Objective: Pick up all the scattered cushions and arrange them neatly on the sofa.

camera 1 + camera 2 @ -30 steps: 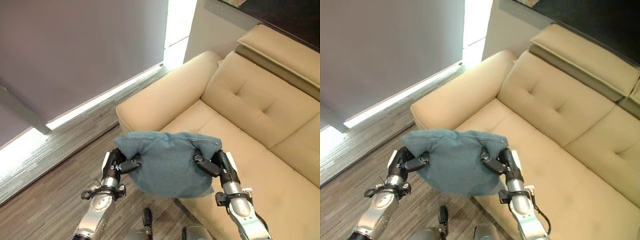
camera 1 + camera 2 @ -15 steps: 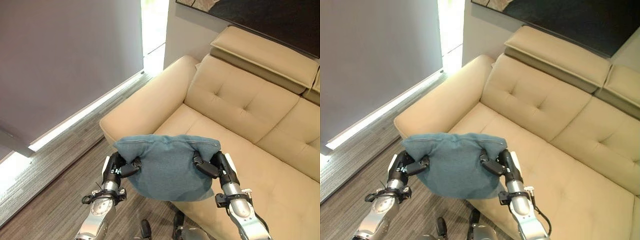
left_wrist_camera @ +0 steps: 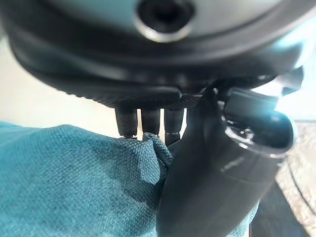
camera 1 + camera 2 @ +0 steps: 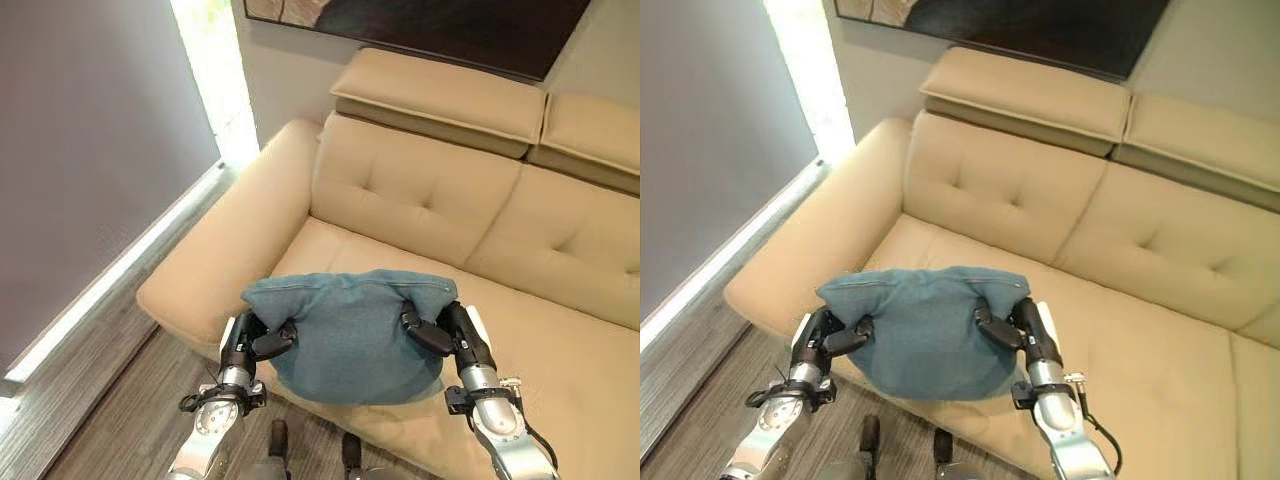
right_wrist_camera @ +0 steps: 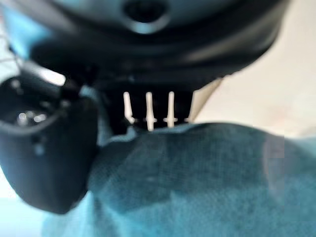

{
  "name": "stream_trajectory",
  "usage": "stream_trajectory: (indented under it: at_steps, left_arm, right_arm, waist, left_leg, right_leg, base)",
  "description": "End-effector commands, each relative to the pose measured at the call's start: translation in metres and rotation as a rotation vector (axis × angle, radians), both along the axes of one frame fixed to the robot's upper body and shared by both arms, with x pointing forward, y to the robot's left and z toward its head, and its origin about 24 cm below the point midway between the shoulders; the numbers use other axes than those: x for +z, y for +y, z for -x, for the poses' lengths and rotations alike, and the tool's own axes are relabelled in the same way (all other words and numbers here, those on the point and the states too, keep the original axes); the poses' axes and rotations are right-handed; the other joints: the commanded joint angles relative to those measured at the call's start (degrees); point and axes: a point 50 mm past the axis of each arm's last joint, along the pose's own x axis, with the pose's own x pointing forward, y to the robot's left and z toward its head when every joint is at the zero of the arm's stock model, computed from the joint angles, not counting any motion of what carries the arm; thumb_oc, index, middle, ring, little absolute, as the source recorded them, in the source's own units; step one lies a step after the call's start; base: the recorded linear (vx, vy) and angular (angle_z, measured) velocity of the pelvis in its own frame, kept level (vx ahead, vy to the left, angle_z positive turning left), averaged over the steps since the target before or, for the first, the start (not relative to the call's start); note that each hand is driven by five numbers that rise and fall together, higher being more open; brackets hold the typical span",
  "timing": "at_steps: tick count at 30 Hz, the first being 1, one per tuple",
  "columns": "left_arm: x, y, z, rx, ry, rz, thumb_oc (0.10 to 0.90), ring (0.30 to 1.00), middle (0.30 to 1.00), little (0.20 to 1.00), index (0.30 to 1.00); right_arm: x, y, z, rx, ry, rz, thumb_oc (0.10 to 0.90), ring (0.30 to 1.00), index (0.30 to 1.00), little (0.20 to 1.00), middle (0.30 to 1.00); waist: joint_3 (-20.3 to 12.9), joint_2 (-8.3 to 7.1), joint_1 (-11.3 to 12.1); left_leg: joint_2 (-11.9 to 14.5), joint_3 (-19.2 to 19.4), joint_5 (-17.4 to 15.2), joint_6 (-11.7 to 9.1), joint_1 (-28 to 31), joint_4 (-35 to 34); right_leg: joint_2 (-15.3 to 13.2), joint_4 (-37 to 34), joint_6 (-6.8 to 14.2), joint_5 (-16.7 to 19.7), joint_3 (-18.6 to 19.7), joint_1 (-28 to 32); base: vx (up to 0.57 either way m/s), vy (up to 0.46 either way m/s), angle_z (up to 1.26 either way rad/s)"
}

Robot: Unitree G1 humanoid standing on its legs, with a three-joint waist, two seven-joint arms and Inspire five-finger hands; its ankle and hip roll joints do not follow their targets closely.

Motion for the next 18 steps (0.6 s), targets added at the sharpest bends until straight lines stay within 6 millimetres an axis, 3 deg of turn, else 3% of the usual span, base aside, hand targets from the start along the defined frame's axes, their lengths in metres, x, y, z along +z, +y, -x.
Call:
stream_trajectory:
  at_steps: [1, 7, 11, 12, 14, 15, 16, 18]
  left_arm:
    - [0.059, -0.025, -0.016, -0.136, -0.323, 0.061, 0.400, 0.300, 0.300, 0.300, 0.300]
    - [0.061, -0.020, -0.017, -0.145, -0.330, 0.024, 0.400, 0.300, 0.300, 0.300, 0.300]
    - [0.067, -0.012, -0.019, -0.123, -0.358, -0.013, 0.400, 0.300, 0.300, 0.300, 0.300]
    - [0.068, -0.010, -0.020, -0.115, -0.364, -0.022, 0.400, 0.300, 0.300, 0.300, 0.300]
    - [0.077, 0.002, -0.023, -0.056, -0.405, -0.036, 0.400, 0.300, 0.300, 0.300, 0.300]
    - [0.077, 0.002, -0.023, -0.056, -0.405, -0.036, 0.400, 0.300, 0.300, 0.300, 0.300]
    - [0.081, 0.003, -0.026, -0.047, -0.422, -0.042, 0.400, 0.300, 0.300, 0.300, 0.300]
    - [0.084, 0.006, -0.027, -0.029, -0.438, -0.049, 0.400, 0.300, 0.300, 0.300, 0.300]
  right_arm:
    - [0.058, 0.031, -0.019, 0.119, -0.340, -0.122, 0.400, 0.300, 0.300, 0.300, 0.300]
    - [0.056, 0.035, -0.018, 0.128, -0.324, -0.132, 0.400, 0.300, 0.300, 0.300, 0.300]
    - [0.059, 0.040, -0.022, 0.133, -0.337, -0.135, 0.400, 0.300, 0.300, 0.300, 0.300]
    - [0.061, 0.041, -0.024, 0.131, -0.347, -0.135, 0.400, 0.300, 0.300, 0.300, 0.300]
    - [0.075, 0.051, -0.032, 0.157, -0.411, -0.144, 0.400, 0.300, 0.300, 0.300, 0.300]
    - [0.075, 0.051, -0.032, 0.157, -0.412, -0.144, 0.400, 0.300, 0.300, 0.300, 0.300]
    - [0.078, 0.053, -0.035, 0.161, -0.426, -0.146, 0.400, 0.300, 0.300, 0.300, 0.300]
    - [0.081, 0.051, -0.034, 0.148, -0.442, -0.145, 0.400, 0.300, 0.300, 0.300, 0.300]
  waist:
    - [-3.9, 1.29, 0.2]
    - [-4.9, 0.93, -0.1]
    - [-4.8, 0.61, 0.6]
    - [-4.6, 0.64, 0.9]
    - [-3.4, 0.57, 1.8]
    - [-3.3, 0.56, 1.8]
    - [-2.6, 0.14, 2.0]
    - [-2.8, 0.05, 1.8]
  left_leg:
    - [0.7, 2.9, 0.8, 0.6, 0.9, 2.0]
    - [0.1, 7.3, -0.4, 2.3, 4.0, 0.9]
    - [-0.3, 11.3, -1.7, 4.3, 5.1, 0.7]
    - [-0.3, 12.1, -1.9, 4.6, 5.3, 0.6]
    - [0.4, 14.8, -3.1, 5.3, 6.8, 0.2]
    - [0.4, 14.8, -3.1, 5.3, 6.7, 0.2]
    - [0.1, 15.1, -3.2, 5.2, 6.7, 0.6]
    - [-0.1, 15.0, -3.4, 5.2, 6.6, 0.9]
  right_leg:
    - [-0.8, 5.4, 5.0, -9.0, -2.9, 1.6]
    - [-3.2, 7.4, 6.5, -9.0, -0.8, 0.8]
    - [-4.7, 9.4, 8.8, -8.0, 0.5, -1.5]
    - [-4.9, 10.5, 9.2, -7.9, 0.0, -2.2]
    - [-6.1, 16.1, 10.6, -6.1, -4.9, -7.6]
    - [-6.1, 16.2, 10.6, -6.2, -4.8, -7.7]
    - [-5.9, 12.5, 9.6, -5.7, -7.8, -8.1]
    - [-6.1, 10.8, 9.6, -5.5, -8.0, -7.5]
  base:
    - [0.15, 0.206, -0.76]
    - [0.13, 0.212, -0.37]
    - [0.03, 0.147, -0.47]
    - [0.04, 0.145, -0.84]
    - [0.02, 0.080, -0.92]
    - [-0.01, -0.025, -0.86]
    - [0.00, -0.030, -0.63]
    - [0.05, -0.047, -0.22]
